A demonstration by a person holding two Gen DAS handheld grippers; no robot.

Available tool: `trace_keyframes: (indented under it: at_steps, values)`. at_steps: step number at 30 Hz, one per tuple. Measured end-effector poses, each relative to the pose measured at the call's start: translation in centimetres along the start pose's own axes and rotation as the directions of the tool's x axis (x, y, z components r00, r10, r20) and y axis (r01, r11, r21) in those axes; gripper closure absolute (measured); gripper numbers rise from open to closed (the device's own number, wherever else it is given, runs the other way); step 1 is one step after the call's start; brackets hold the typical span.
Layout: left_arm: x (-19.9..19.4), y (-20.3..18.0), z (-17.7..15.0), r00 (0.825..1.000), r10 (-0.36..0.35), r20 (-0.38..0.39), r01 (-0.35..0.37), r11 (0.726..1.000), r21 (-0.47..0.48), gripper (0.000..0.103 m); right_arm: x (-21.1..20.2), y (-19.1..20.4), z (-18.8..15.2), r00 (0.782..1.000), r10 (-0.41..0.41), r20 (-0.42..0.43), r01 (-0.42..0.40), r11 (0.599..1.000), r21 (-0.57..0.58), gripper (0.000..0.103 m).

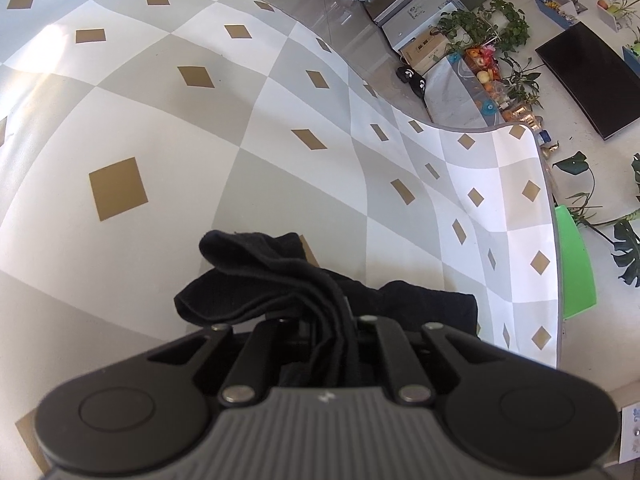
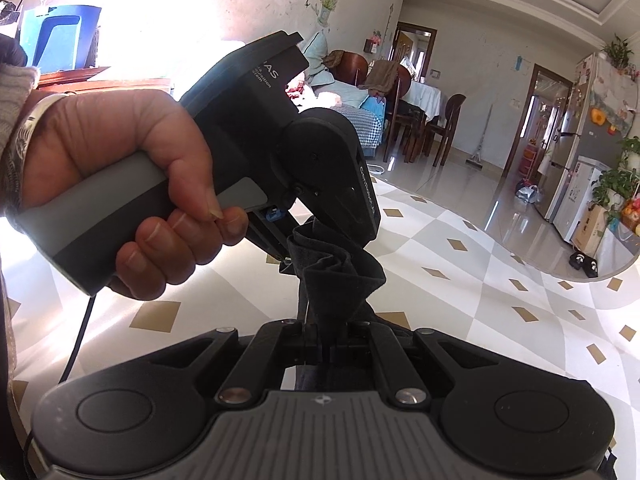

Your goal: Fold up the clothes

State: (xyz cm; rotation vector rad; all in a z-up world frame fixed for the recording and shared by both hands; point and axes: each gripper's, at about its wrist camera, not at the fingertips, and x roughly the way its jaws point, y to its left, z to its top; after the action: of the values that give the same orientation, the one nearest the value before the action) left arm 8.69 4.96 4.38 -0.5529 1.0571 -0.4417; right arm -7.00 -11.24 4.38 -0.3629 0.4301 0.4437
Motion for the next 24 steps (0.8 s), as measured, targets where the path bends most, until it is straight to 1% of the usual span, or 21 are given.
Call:
trace_keyframes:
  at_steps: [6,12,21,24]
  values:
    - [0.1,-2.3,-0.1,1.000,-0.015,0.015,0.015,1.000,0.009,0.095,-1.2,-1.0,-0.1,0.999,-0.038,0.023,0.038,0.999,-0.004,0.099]
    - [0.5,-5.9,-0.1,0.999,-0.035,0.019,0.034,0.998,0.051,0.095,-2.4,-2.6,0.1,0.995,-0.087,0.046,0.086,0.996,0.030,0.099]
    - [2.5,-11.3,-0.5,0.998,-0.057,-0.007,0.058,0.993,0.104,0.095,-4.5,-5.5,-0.3,0.985,-0.160,0.061,0.154,0.984,0.092,0.099]
    - [3.6,-13.3,-0.6,0.998,-0.062,-0.022,0.064,0.990,0.126,0.095,-5.6,-7.1,-1.0,0.978,-0.200,0.057,0.192,0.974,0.124,0.099]
